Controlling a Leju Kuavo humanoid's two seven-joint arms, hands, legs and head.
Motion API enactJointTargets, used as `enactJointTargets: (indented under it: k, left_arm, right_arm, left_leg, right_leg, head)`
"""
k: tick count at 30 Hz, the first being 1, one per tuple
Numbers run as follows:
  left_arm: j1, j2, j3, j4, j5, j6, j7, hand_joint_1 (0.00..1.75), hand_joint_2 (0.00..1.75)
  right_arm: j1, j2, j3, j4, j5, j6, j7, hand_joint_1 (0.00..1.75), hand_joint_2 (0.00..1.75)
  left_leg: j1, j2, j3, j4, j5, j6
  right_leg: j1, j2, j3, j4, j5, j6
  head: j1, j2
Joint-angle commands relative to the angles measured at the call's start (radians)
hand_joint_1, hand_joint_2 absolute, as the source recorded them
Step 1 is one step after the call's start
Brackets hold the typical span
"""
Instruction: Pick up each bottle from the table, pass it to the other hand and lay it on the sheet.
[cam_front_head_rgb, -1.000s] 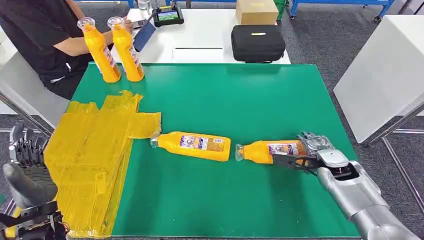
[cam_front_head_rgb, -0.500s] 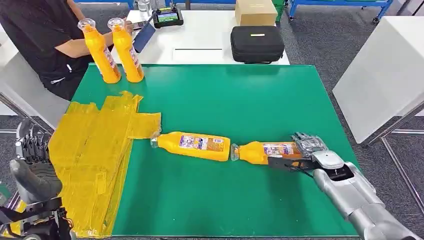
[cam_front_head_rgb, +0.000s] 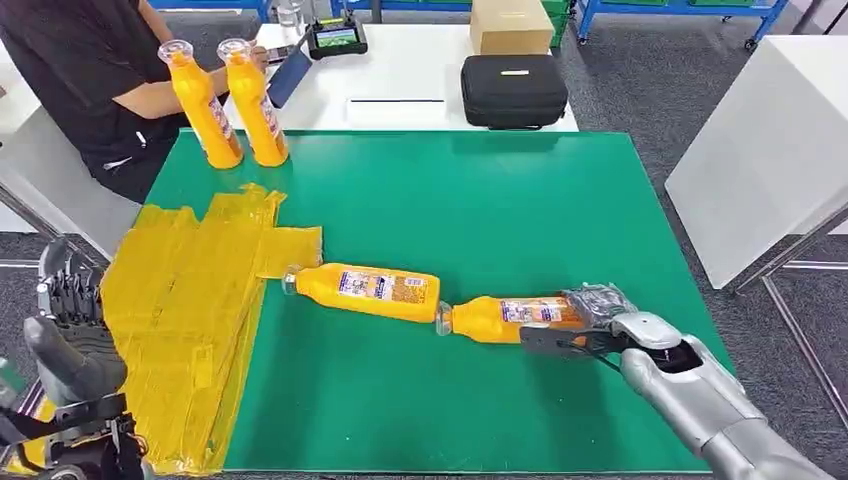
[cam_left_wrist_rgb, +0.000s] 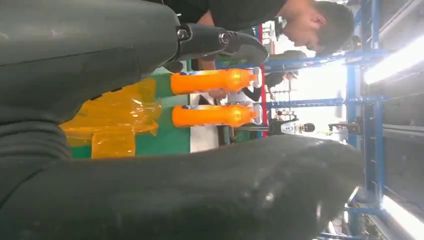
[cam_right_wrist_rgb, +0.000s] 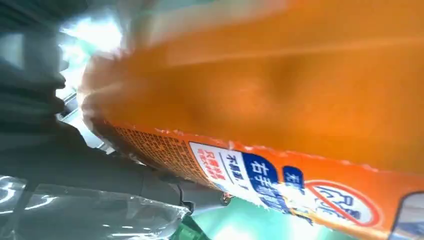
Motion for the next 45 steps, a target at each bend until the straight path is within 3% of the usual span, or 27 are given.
enactJointTargets:
  k: [1, 6, 10, 14, 15, 16, 18, 21, 24, 28, 31, 37, 45]
  left_arm:
    - [0.028, -0.023, 0.027, 0.003, -0.004, 0.013, 0.015, 0.0, 0.0]
    - [0.032, -0.025, 0.028, 0.0, -0.007, 0.012, 0.016, 0.0, 0.0]
    - [0.072, -0.056, 0.053, -0.041, -0.031, 0.01, 0.037, 0.0, 0.0]
    - [0.115, -0.074, 0.078, -0.083, 0.023, -0.044, 0.082, 0.0, 0.0]
    - [0.129, -0.069, 0.077, -0.091, 0.069, -0.071, 0.104, 0.0, 1.75]
    - [0.136, -0.064, 0.074, -0.094, 0.098, -0.089, 0.111, 0.0, 1.75]
    - [0.142, -0.064, 0.075, -0.092, 0.102, -0.091, 0.107, 0.0, 1.75]
    - [0.136, -0.065, 0.075, -0.087, 0.104, -0.091, 0.105, 0.0, 1.75]
    - [0.151, -0.028, 0.045, -0.089, 0.289, -0.202, 0.152, 0.0, 1.75]
    - [0.099, -0.009, -0.028, -0.066, 0.323, -0.242, 0.164, 0.0, 1.75]
    - [0.047, 0.001, -0.1, -0.058, 0.373, -0.276, 0.207, 0.0, 1.75]
    - [0.006, 0.001, -0.163, -0.047, 0.406, -0.299, 0.225, 0.0, 1.75]
    - [-0.145, -0.021, -0.313, 0.012, 0.401, -0.385, 0.294, 0.0, 1.75]
  right_arm:
    - [0.218, -0.201, -0.035, -0.354, -0.085, 0.008, 0.015, 1.75, 1.75]
    - [0.226, -0.204, -0.045, -0.391, -0.09, 0.031, 0.033, 1.75, 1.75]
    - [0.352, -0.171, -0.244, -0.609, -0.096, 0.004, 0.021, 1.75, 1.75]
    - [0.415, -0.029, -0.453, -0.76, -0.228, 0.077, -0.064, 1.75, 1.75]
    - [0.414, 0.004, -0.485, -0.774, -0.263, 0.078, -0.086, 1.75, 1.75]
    - [0.409, 0.017, -0.495, -0.778, -0.281, 0.075, -0.099, 1.75, 1.75]
    - [0.401, 0.021, -0.495, -0.779, -0.281, 0.076, -0.099, 1.75, 1.75]
    - [0.402, 0.021, -0.496, -0.766, -0.282, 0.077, -0.102, 1.75, 1.75]
    - [0.363, 0.047, -0.504, -0.755, -0.33, 0.029, -0.152, 1.75, 1.75]
    - [0.32, 0.068, -0.516, -0.767, -0.413, -0.02, -0.14, 1.75, 1.75]
    - [0.311, 0.094, -0.512, -0.772, -0.467, -0.059, -0.125, 1.75, 1.75]
    - [0.26, 0.141, -0.456, -0.719, -0.448, -0.114, -0.081, 1.75, 1.75]
    - [0.105, 0.322, -0.355, -0.523, -0.442, -0.166, 0.029, 1.75, 1.75]
  left_leg:
    - [0.002, -0.008, -0.001, -0.001, 0.0, -0.005]
    - [0.001, -0.003, -0.003, 0.0, -0.001, -0.004]
    - [0.0, -0.002, -0.006, 0.0, -0.001, -0.003]
    - [0.0, 0.001, -0.008, 0.001, -0.003, -0.005]
    - [0.001, 0.002, -0.006, 0.001, -0.004, -0.009]
    - [0.0, 0.003, -0.011, 0.0, -0.002, -0.004]
    - [0.002, 0.006, -0.006, -0.001, -0.004, -0.008]
    - [0.001, -0.001, -0.011, -0.001, -0.001, -0.003]
    - [0.001, -0.001, -0.011, -0.001, 0.0, -0.002]
    - [0.001, 0.004, -0.011, 0.0, -0.002, -0.005]
    - [0.0, -0.003, -0.011, -0.001, 0.0, -0.003]
    - [0.0, 0.001, -0.01, -0.001, 0.0, -0.003]
    - [0.001, 0.003, -0.008, -0.002, 0.001, -0.004]
  right_leg:
    - [0.001, -0.011, 0.003, -0.003, -0.002, 0.001]
    - [0.0, -0.005, 0.0, -0.001, -0.001, 0.001]
    - [-0.001, -0.004, -0.003, -0.001, -0.001, 0.0]
    - [-0.001, -0.001, -0.006, 0.001, -0.002, -0.001]
    - [0.0, -0.001, -0.004, 0.001, -0.003, -0.002]
    - [-0.001, 0.0, -0.008, 0.0, -0.001, -0.001]
    - [0.0, 0.002, -0.005, -0.001, -0.002, -0.002]
    - [0.0, -0.003, -0.009, -0.001, -0.001, 0.0]
    - [0.0, -0.003, -0.009, -0.001, 0.0, 0.0]
    - [0.0, 0.001, -0.008, -0.001, 0.0, 0.0]
    - [-0.001, -0.005, -0.009, -0.001, -0.001, 0.0]
    - [-0.001, -0.002, -0.007, -0.002, 0.0, 0.0]
    - [0.0, 0.0, -0.007, -0.003, 0.002, 0.0]
  head:
    - [0.0, 0.0]
    - [0.0, 0.0]
    - [0.0, 0.0]
    - [-0.001, 0.0]
    - [0.0, 0.0]
    - [-0.001, 0.0]
    - [0.0, 0.0]
    - [-0.001, 0.0]
    - [0.0, 0.0]
    - [-0.001, 0.0]
    - [0.0, 0.0]
    - [0.0, 0.0]
    - [0.0, 0.0]
